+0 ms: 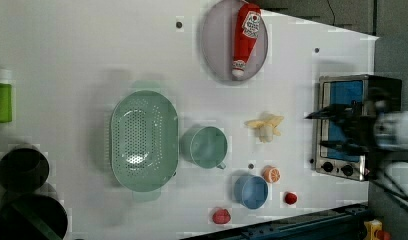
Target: Pick banana from table and place on oven.
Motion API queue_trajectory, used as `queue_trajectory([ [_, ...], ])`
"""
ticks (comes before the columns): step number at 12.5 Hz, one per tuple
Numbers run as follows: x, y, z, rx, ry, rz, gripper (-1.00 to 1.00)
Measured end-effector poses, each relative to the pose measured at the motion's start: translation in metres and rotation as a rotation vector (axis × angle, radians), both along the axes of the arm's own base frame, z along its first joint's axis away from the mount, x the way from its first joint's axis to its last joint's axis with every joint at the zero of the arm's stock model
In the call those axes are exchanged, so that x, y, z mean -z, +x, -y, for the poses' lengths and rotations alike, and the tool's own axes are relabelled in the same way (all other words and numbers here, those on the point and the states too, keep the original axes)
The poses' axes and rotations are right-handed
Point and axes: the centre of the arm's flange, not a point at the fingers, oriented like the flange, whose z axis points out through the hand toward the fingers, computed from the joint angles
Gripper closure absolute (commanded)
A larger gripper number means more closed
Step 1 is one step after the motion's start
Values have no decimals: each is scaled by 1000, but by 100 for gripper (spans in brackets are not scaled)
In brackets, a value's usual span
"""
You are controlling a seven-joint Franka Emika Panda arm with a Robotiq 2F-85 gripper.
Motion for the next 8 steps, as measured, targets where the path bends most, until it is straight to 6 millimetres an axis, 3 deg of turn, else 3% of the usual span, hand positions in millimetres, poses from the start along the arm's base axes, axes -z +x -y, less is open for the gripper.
queue_trajectory([
  [2,65,-8,-2,2,3,-61,-100],
  [3,87,-11,-2,0,0,-85,-100],
  [8,156,-7,-4,10,2,-28,-100],
])
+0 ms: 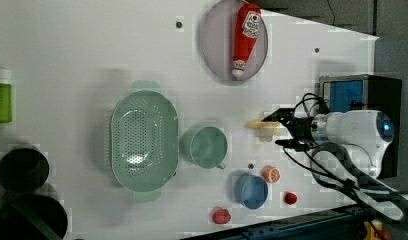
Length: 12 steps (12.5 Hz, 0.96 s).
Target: Pick banana from table and place on oven.
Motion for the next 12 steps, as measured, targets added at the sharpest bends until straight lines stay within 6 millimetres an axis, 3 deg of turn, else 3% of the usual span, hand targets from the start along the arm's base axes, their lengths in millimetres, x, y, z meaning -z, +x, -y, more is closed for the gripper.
queue_trajectory([
  [1,13,-2,3,8,-5,3,-92],
  [4,41,-12,9,11,-13,-23,-18],
  [7,47,-16,5,-12,-16,-41,48],
  [8,43,-12,5,-17,-19,-29,57],
  [12,5,3,3,6,-6,49,57],
])
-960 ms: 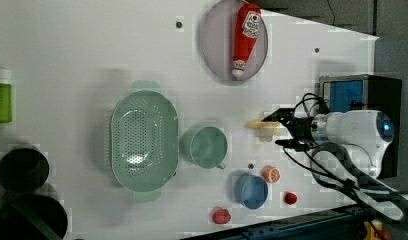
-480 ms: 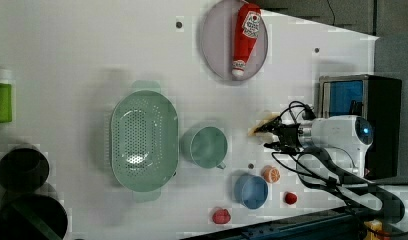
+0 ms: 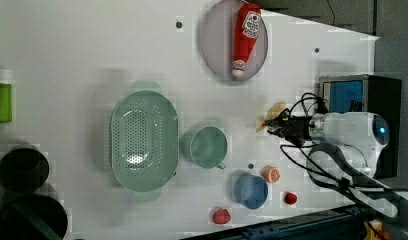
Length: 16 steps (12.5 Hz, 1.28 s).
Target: Pick banana from table and place on oven.
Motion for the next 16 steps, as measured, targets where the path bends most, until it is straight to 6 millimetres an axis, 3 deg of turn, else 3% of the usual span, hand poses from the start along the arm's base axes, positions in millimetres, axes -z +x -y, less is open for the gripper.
queue_trajectory([
  [2,-40,10,-6,-15,3,44,57],
  [4,-93,9,-10,-44,-6,40,57],
  [6,-164,23,-10,-46,-7,25,57],
  [9,-290,37,-4,-28,2,53,57],
  [11,-353,38,8,5,31,90,56],
  [14,-404,29,50,71,24,144,57],
  [16,-403,26,93,119,35,153,57],
])
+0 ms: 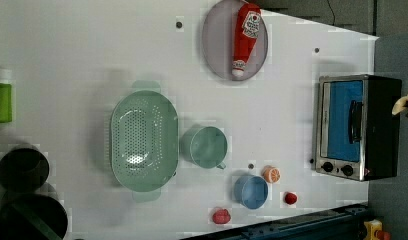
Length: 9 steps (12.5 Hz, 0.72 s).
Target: Pick banana from table and place on oven.
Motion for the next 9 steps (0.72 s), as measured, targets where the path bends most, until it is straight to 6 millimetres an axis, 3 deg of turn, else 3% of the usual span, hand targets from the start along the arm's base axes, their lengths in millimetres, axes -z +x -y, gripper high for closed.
queue_trajectory([
  [2,21,-2,54,8,2,-25,56],
  [7,120,-15,200,-54,-89,-108,57],
  [9,150,-29,243,-94,-124,-181,57],
])
